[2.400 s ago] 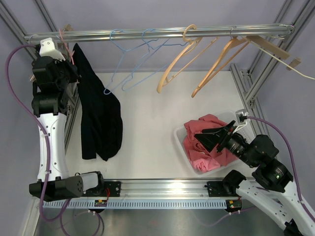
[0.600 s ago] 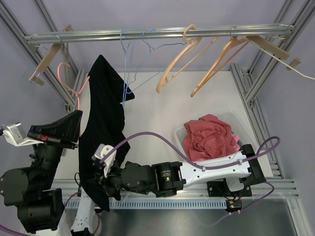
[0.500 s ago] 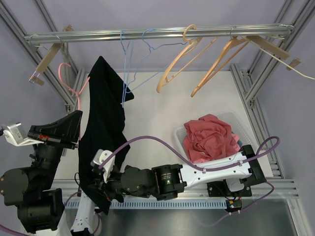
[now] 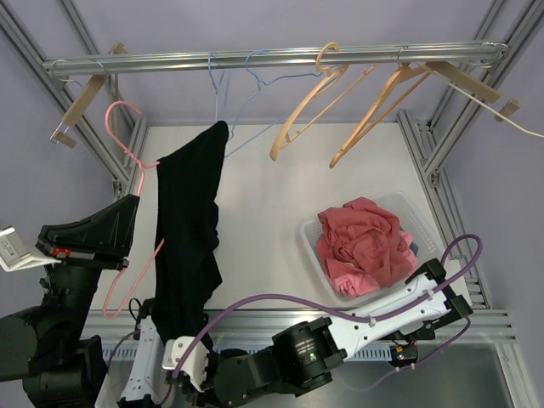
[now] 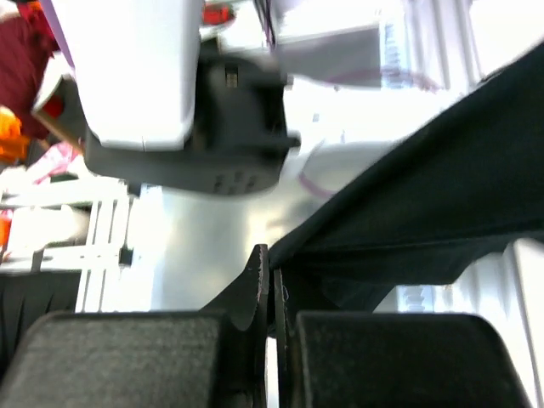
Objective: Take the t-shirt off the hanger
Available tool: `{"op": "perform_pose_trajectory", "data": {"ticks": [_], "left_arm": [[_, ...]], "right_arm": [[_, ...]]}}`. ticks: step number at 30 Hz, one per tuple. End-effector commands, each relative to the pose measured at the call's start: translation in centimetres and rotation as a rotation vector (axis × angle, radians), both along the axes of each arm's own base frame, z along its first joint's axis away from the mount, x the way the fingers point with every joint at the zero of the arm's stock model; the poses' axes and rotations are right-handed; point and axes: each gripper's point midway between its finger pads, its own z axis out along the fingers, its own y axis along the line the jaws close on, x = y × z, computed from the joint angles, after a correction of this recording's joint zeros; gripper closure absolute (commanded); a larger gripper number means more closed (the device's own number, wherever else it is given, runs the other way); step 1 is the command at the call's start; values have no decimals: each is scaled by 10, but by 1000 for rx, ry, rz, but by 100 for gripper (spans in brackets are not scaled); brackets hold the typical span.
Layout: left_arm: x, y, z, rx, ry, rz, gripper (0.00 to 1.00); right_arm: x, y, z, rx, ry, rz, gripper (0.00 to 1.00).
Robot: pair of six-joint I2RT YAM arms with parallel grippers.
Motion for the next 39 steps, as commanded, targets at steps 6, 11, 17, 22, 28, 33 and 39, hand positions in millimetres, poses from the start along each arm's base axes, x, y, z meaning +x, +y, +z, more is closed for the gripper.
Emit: {"op": "perform_pose_trajectory", "data": {"ticks": [6, 11, 17, 22, 28, 33, 39], "left_arm": [[-56, -26, 66, -22, -254, -163, 100], [-105, -37, 63, 10, -334, -223, 100], [-121, -43, 49, 22, -338, -275, 100], [-65, -46, -21, 9, -134, -389, 100], [-25, -62, -87, 68, 45, -512, 100], [5, -61, -87, 64, 108, -498, 100], [38, -56, -75, 56, 131, -471, 100]], "right_arm": [[43, -60, -26, -131, -16, -236, 100], [115, -108, 39, 32, -93, -486, 100], [160, -150, 95, 177, -90, -539, 100], [167, -158, 67, 103, -82, -570, 100], [187, -176, 14, 95, 47, -648, 100], [235, -174, -5, 102, 51, -729, 100], [317, -159, -2, 134, -18, -808, 100]]}}
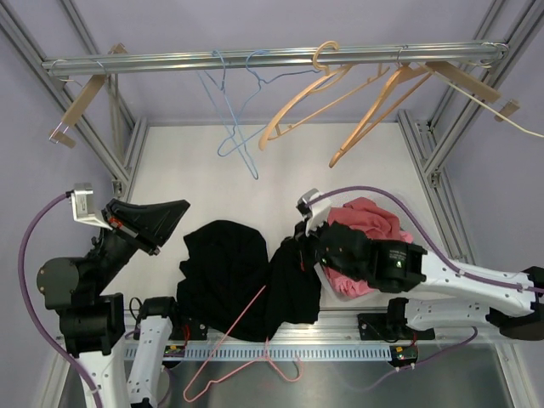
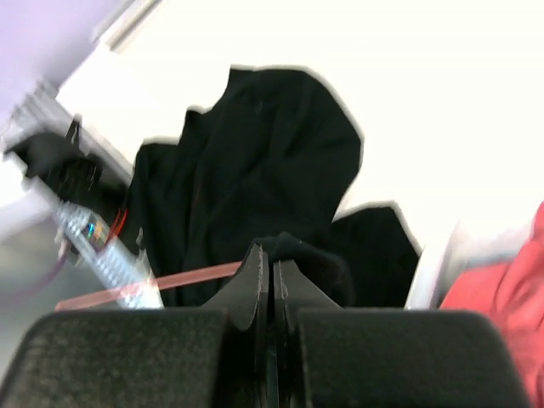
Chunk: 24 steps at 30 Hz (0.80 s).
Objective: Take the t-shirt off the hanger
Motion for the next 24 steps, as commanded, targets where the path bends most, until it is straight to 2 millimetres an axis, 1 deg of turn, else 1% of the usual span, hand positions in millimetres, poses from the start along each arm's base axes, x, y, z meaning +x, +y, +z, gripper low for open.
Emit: {"op": "perform_pose_trajectory", "data": {"ticks": [1, 2, 3, 4, 5, 6, 7, 8, 9, 10, 11, 12, 13, 14, 15, 16, 17, 19, 20, 22, 23, 24], "left_arm": [[13, -2, 8, 20, -20, -31, 100], [25, 0, 0, 14, 6, -19, 100], [46, -1, -16, 9, 63, -32, 100], [58, -4, -26, 12, 98, -41, 100], [81, -2, -36, 20, 115, 22, 100], [73, -39, -45, 46, 137, -101, 100], [89, -61, -58, 92, 173, -100, 100], [111, -59, -57, 134, 143, 52, 100], [90, -92, -52, 167, 113, -28, 100], [94, -99, -37, 206, 59, 12, 100], [98, -94, -31, 208, 49, 81, 100], [92, -97, -29, 211, 38, 70, 100], [89, -92, -31, 209, 35, 78, 100], [86, -88, -38, 214, 42, 77, 100], [83, -85, -50, 224, 59, 75, 98], [81, -86, -83, 257, 120, 64, 97], [68, -78, -92, 242, 130, 38, 96], [50, -80, -121, 215, 190, -31, 95], [40, -76, -146, 226, 221, -56, 93], [22, -80, -165, 235, 257, -124, 90], [17, -84, -183, 264, 281, -144, 86], [6, -91, -191, 288, 287, -191, 84]], "right_arm": [[37, 24, 28, 113, -57, 46, 100], [49, 26, 32, 135, -69, 38, 100], [75, 18, 29, 134, -67, -21, 100], [82, 18, 30, 150, -60, -15, 100], [92, 19, 34, 170, -68, -26, 100], [100, 17, 36, 181, -69, -37, 100], [106, 14, 39, 192, -68, -41, 100], [108, 16, 44, 203, -77, -36, 100], [106, 18, 46, 208, -75, -22, 100], [105, 17, 47, 208, -72, -15, 100], [104, 13, 46, 190, -73, -20, 100], [105, 10, 46, 186, -76, -33, 100], [106, 5, 44, 185, -85, -46, 100], [107, 3, 43, 185, -81, -44, 100], [107, 1, 41, 184, -77, -45, 100], [108, 0, 39, 184, -70, -48, 100], [112, -3, 37, 187, -69, -57, 100], [113, -5, 36, 197, -54, -57, 100], [117, -8, 37, 206, -58, -65, 100], [120, -8, 39, 218, -61, -67, 100], [122, -9, 42, 224, -66, -75, 100], [125, -11, 43, 224, -69, -85, 100]]}}
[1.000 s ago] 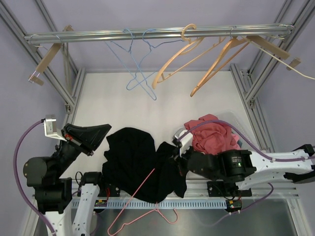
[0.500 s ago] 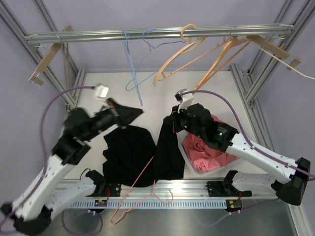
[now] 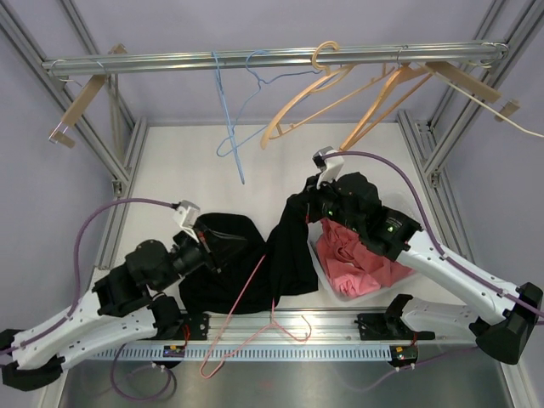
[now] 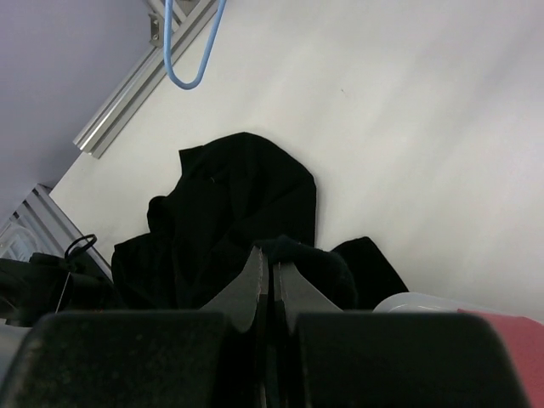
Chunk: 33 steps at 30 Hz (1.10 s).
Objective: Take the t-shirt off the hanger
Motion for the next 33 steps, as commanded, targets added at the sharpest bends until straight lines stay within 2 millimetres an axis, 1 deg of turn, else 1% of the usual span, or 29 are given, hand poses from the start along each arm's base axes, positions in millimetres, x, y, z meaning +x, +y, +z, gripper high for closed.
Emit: {"op": "perform_pose_trajectory", "data": {"ticks": [1, 2, 3, 4, 5, 6, 7, 9, 10, 12, 14, 15, 16, 17, 18, 19, 20, 22, 23, 26, 27, 30, 33], "left_arm": [[-14, -17, -44, 80, 88, -41, 82], [-29, -26, -51, 118, 85, -97, 78], [-31, -33, -60, 173, 84, -97, 75], [-26, -30, -63, 214, 55, -41, 73], [-40, -35, -67, 256, 40, -82, 70], [-42, -38, -67, 284, 30, -84, 65], [-46, -40, -70, 304, 30, -97, 62], [-55, -44, -86, 354, 61, -141, 58], [-61, -47, -98, 391, 82, -168, 58], [-72, -47, -112, 417, 121, -193, 57], [-79, -41, -127, 452, 149, -195, 56], [-82, -40, -130, 446, 179, -194, 54], [-86, -37, -140, 465, 199, -211, 49], [-90, -36, -145, 469, 218, -221, 47], [-98, -36, -155, 483, 256, -251, 44], [-103, -37, -155, 480, 271, -269, 43], [-110, -37, -165, 512, 282, -290, 42], [-120, -38, -174, 539, 304, -319, 41], [-128, -39, -180, 570, 302, -344, 40], [-139, -40, -191, 621, 306, -368, 40], [-140, -40, -198, 648, 317, -361, 40], [-144, -41, -209, 686, 316, -362, 41], [-146, -46, -212, 684, 311, -366, 43]], "right_arm": [[8, 0, 35, 92, -78, 2, 100], [10, -2, 37, 96, -83, -4, 100], [11, -3, 39, 99, -84, -9, 100], [12, -3, 42, 104, -87, -11, 100], [13, -3, 44, 106, -88, -13, 100], [13, -3, 42, 103, -83, -15, 100], [14, -2, 42, 103, -80, -14, 100], [14, -1, 42, 99, -77, -14, 100], [16, -1, 41, 96, -74, -17, 100], [17, 1, 43, 97, -75, -15, 100], [18, 3, 44, 98, -74, -14, 100], [19, 3, 45, 99, -73, -16, 100], [19, 4, 46, 104, -73, -15, 100], [20, 4, 45, 104, -70, -17, 100], [20, 5, 46, 109, -69, -18, 100], [20, 5, 47, 112, -70, -18, 100], [20, 5, 47, 114, -68, -18, 100], [18, 7, 47, 119, -61, -2, 100], [16, 8, 47, 121, -60, 7, 100], [16, 7, 46, 123, -56, 4, 100], [15, 7, 45, 125, -54, 3, 100], [12, 7, 44, 139, -49, 13, 100], [7, 8, 42, 146, -39, 27, 100]]}}
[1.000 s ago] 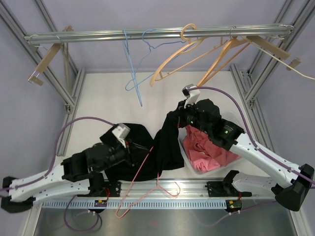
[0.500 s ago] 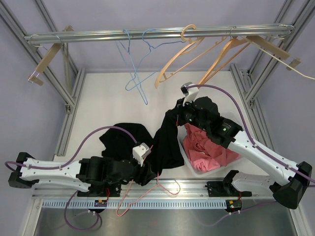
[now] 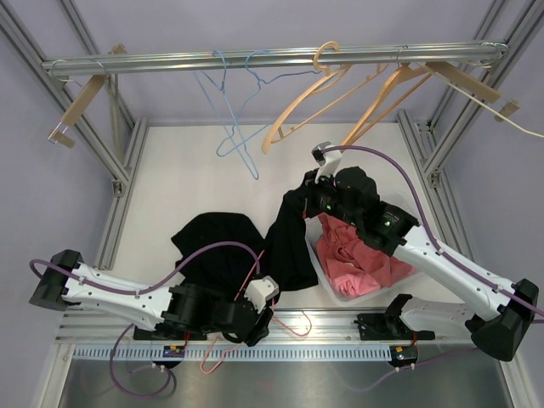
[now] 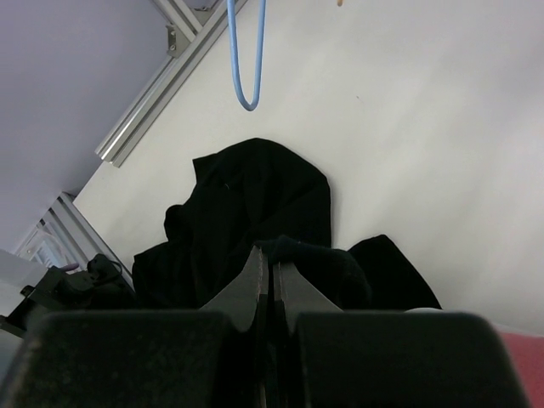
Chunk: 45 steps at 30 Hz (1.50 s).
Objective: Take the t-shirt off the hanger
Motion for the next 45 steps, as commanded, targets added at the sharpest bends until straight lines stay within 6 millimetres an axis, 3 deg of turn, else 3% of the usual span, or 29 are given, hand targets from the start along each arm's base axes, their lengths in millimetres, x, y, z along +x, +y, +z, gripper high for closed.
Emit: {"op": "perform_pose_trajectory", "data": {"ticks": [1, 6, 7, 13, 16, 17, 19, 20, 24, 26, 27, 31, 36, 40, 45], "left_arm": [[-1, -13, -1, -44, 6, 31, 43], [1, -19, -12, -35, -22, 24, 44], [-5, -28, -10, -65, -1, 1, 44], [-10, -36, -36, 2, 0, -28, 50], [-5, -33, -41, 15, -20, -6, 62], [-4, -33, -41, 13, -25, 0, 77], [1, -34, -35, -11, -39, 16, 89], [1, -35, -30, -24, -46, 14, 100], [7, -44, 9, -150, -76, 19, 100], [12, -44, 41, -260, -85, 25, 100], [17, -41, 63, -342, -91, 47, 100], [32, -26, 112, -532, -111, 112, 100], [51, -9, 155, -675, -164, 184, 100], [55, -7, 194, -777, -211, 173, 100], [53, -5, 243, -880, -231, 147, 100]], "right_arm": [[-3, 1, 34, 105, -62, 18, 100], [-8, 0, 34, 116, -57, 33, 100], [-8, -1, 34, 118, -59, 33, 100], [-11, -4, 35, 124, -63, 33, 100], [-14, -7, 37, 125, -64, 33, 100], [-16, -8, 39, 129, -67, 35, 100], [-19, -11, 42, 132, -73, 34, 100], [-20, -12, 43, 132, -75, 34, 100], [-32, -21, 47, 130, -71, 48, 100], [-40, -26, 43, 121, -55, 65, 100], [-48, -29, 46, 129, -57, 78, 100], [-75, -41, 51, 155, -51, 138, 100], [-107, -51, 63, 203, -59, 225, 100], [-118, -46, 46, 199, 0, 280, 100], [-129, -25, 10, 164, 84, 332, 100]]}}
